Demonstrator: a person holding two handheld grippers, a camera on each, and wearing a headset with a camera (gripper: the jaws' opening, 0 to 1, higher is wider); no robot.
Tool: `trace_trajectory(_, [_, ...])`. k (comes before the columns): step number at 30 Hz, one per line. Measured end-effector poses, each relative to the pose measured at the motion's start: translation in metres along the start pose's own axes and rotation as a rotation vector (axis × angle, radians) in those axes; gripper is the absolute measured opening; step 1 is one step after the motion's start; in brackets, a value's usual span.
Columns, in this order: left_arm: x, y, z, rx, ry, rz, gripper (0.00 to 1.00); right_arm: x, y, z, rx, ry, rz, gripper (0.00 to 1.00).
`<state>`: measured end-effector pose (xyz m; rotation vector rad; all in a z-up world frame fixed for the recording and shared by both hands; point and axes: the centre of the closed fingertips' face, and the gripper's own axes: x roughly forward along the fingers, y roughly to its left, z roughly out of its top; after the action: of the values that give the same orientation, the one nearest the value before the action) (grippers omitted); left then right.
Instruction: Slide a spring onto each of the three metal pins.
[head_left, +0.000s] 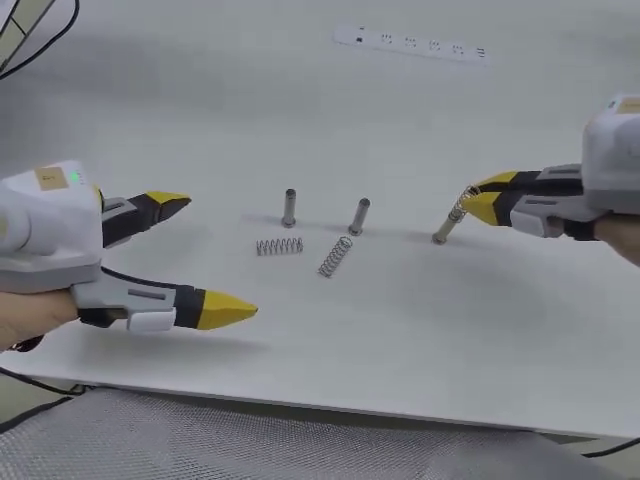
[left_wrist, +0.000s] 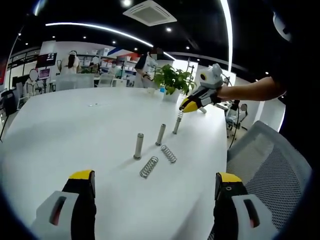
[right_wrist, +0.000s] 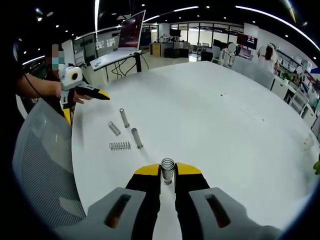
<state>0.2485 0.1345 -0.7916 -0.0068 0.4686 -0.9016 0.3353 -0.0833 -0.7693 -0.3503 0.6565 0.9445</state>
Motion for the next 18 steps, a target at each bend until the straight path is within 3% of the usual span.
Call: trace_trajectory(18, [0.002, 0.001, 0.001, 0.000, 0.002, -0.001, 0.97, 0.011, -0.001, -0.013, 0.023, 0.032, 0.008, 0.08])
